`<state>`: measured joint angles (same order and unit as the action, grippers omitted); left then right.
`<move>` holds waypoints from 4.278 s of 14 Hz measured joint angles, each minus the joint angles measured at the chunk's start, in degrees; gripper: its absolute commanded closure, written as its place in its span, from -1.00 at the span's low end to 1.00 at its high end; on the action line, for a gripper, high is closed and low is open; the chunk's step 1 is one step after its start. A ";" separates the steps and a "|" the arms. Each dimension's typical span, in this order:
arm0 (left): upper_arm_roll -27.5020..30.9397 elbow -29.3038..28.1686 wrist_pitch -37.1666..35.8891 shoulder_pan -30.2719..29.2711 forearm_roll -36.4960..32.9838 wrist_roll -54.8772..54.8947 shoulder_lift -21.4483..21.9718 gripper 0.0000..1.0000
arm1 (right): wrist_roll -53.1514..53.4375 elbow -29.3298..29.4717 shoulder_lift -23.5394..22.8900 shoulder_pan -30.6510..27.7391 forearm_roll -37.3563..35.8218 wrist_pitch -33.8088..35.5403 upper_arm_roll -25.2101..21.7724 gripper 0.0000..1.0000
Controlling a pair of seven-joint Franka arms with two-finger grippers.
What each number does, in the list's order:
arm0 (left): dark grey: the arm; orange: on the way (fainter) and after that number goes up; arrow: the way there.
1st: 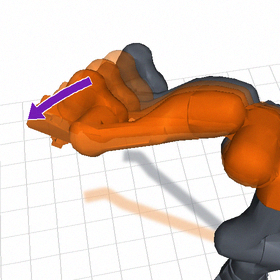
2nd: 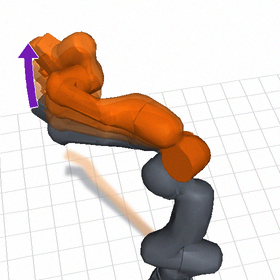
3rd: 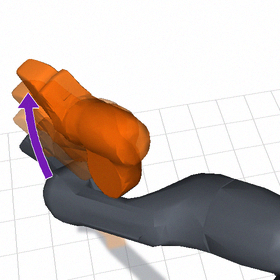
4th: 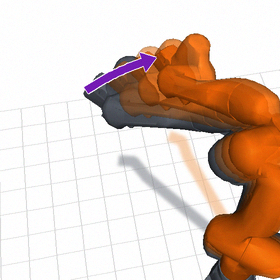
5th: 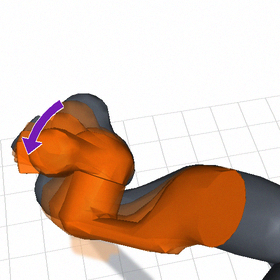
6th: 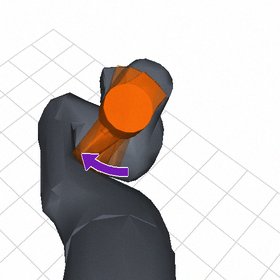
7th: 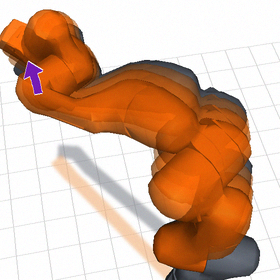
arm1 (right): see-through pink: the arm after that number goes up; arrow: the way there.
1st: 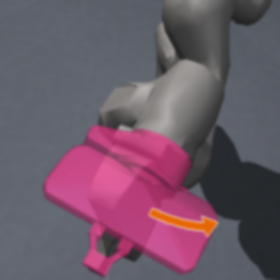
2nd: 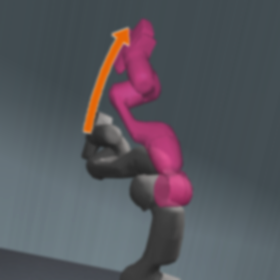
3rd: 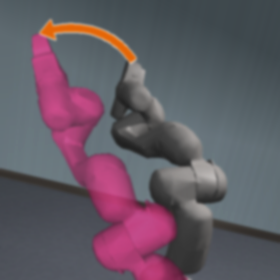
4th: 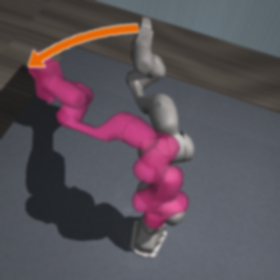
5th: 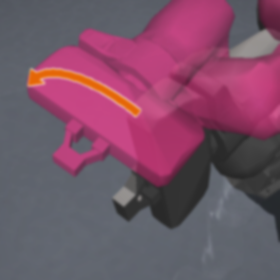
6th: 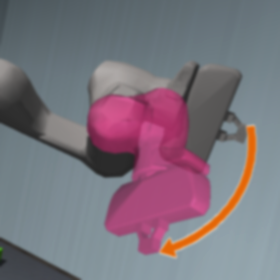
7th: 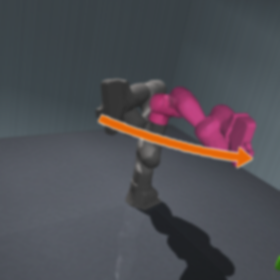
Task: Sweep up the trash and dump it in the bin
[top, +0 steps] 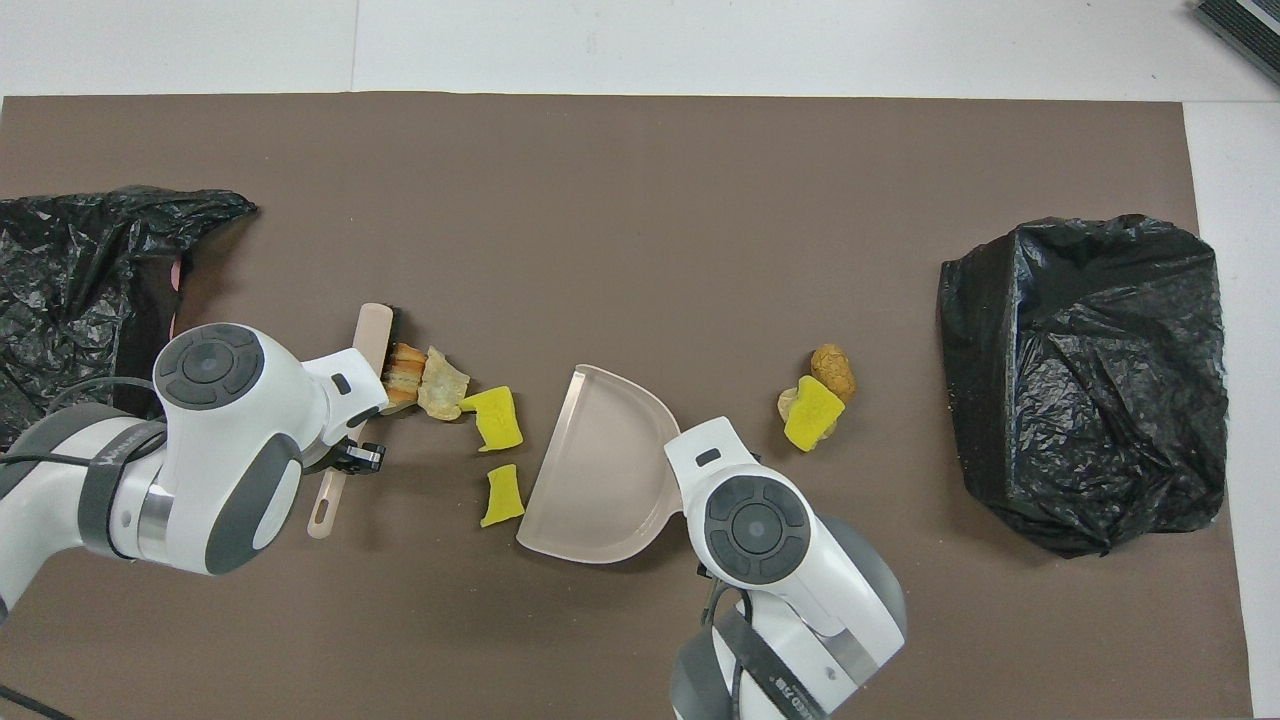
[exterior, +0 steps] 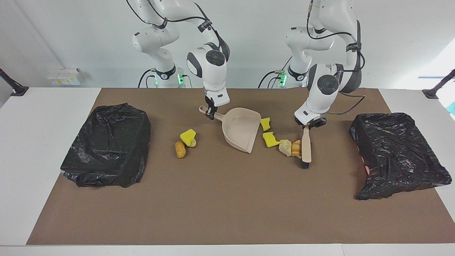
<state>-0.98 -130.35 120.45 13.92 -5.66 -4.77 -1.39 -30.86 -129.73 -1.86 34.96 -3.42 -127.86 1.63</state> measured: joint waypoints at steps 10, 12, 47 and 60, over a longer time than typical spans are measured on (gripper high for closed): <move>-0.32 -0.48 -6.04 7.66 10.33 -8.57 1.49 1.00 | 0.00 0.03 -0.02 0.00 -0.05 0.00 0.00 1.00; -0.41 -0.50 -6.05 12.09 14.55 -9.99 1.69 1.00 | 0.00 0.03 -0.03 0.00 -0.05 0.00 0.00 1.00; -0.30 -1.47 -5.47 26.46 15.70 -36.46 4.71 1.00 | -20.69 14.46 16.79 -29.79 -0.35 27.57 -2.09 1.00; 0.94 -8.39 -0.51 28.19 23.04 -32.47 8.74 -1.00 | -43.34 13.90 12.46 -51.31 -21.38 18.20 -6.36 1.00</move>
<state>-0.05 -138.74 119.94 42.10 17.38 -37.24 7.35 -74.21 -115.83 10.60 -16.35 -24.79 -109.66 -4.73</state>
